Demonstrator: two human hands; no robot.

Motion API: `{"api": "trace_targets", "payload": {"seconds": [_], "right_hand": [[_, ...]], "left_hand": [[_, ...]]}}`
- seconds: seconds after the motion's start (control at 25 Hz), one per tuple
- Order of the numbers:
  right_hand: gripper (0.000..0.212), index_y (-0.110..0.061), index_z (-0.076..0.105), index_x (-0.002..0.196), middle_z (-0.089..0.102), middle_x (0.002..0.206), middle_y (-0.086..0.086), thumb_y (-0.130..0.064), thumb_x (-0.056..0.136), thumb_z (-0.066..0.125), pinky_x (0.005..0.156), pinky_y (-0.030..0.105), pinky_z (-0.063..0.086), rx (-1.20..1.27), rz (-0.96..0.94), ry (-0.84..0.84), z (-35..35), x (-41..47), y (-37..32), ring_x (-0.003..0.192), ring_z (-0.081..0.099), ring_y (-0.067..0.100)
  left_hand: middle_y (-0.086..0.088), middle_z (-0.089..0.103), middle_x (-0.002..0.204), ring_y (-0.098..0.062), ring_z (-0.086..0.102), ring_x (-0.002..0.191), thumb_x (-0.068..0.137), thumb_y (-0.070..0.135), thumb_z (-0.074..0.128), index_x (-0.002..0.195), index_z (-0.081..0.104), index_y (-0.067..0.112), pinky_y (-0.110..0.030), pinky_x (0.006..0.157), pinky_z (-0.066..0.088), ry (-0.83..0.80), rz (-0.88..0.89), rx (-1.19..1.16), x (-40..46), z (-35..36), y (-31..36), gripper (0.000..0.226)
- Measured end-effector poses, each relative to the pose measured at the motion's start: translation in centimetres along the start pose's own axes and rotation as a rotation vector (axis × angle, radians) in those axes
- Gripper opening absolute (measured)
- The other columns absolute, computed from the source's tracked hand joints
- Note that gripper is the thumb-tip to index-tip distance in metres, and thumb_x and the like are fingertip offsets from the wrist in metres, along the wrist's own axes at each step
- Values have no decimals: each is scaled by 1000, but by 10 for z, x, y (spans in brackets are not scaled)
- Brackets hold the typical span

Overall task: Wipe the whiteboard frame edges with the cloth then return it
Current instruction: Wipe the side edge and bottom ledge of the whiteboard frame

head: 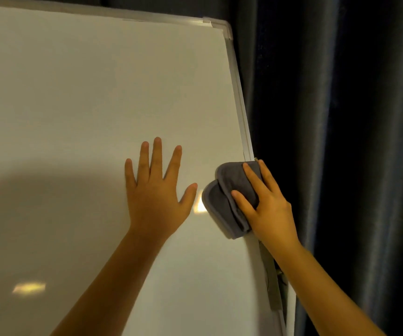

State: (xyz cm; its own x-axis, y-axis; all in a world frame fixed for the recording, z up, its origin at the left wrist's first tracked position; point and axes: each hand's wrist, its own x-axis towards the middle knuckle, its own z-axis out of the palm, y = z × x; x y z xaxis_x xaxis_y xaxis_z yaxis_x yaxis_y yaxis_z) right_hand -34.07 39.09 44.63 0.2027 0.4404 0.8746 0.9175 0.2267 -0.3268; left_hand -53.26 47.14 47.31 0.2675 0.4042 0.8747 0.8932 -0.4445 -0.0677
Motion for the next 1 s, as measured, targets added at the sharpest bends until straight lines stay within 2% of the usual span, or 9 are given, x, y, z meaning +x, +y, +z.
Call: {"api": "trace_targets", "payload": {"seconds": [0.16, 0.28, 0.48, 0.68, 0.84, 1.0], "right_hand": [[62, -28, 27, 141, 18, 155, 5, -55, 86, 33, 75, 31, 52, -220, 16, -58, -5, -30, -7, 106, 57, 31], [60, -22, 29, 141, 23, 152, 9, -55, 90, 32, 77, 41, 55, -376, -34, -54, 0, -60, -13, 120, 48, 40], [59, -18, 33, 139, 19, 148, 7, -52, 90, 30, 78, 39, 55, -414, -59, -55, 3, -99, -13, 126, 38, 45], [58, -19, 31, 139, 27, 147, 11, -53, 93, 25, 83, 35, 51, -398, -73, -122, 2, -149, -5, 126, 40, 42], [57, -19, 34, 137, 31, 145, 11, -54, 93, 22, 89, 33, 42, -403, -33, -170, -1, -187, 3, 120, 48, 39], [58, -19, 37, 135, 25, 147, 6, -56, 94, 20, 95, 39, 33, -316, 5, -128, 1, -211, 9, 125, 36, 34]], "left_hand": [[-14, 12, 156, -37, 8, 143, 85, 67, 13, 148, 15, 22, -57, 113, 12, -41, 2, -14, -25, 2, 7, 77], [-15, 13, 156, -37, 9, 143, 85, 64, 9, 148, 16, 21, -57, 113, 12, -48, 25, -21, -36, 2, 4, 76], [-17, 13, 156, -38, 8, 143, 86, 64, 16, 148, 15, 20, -58, 112, 9, -50, 29, -39, -48, 1, 11, 75], [-19, 12, 156, -39, 7, 143, 89, 58, 19, 148, 14, 19, -58, 113, 8, -44, 35, -20, -64, 6, 13, 71], [-18, 11, 156, -38, 5, 143, 91, 56, 15, 149, 11, 20, -57, 113, 6, -23, 50, -1, -70, 11, 13, 68], [-18, 9, 157, -37, 4, 144, 91, 56, 16, 149, 9, 22, -58, 113, 4, -8, 25, 7, -72, 13, 15, 68]]}}
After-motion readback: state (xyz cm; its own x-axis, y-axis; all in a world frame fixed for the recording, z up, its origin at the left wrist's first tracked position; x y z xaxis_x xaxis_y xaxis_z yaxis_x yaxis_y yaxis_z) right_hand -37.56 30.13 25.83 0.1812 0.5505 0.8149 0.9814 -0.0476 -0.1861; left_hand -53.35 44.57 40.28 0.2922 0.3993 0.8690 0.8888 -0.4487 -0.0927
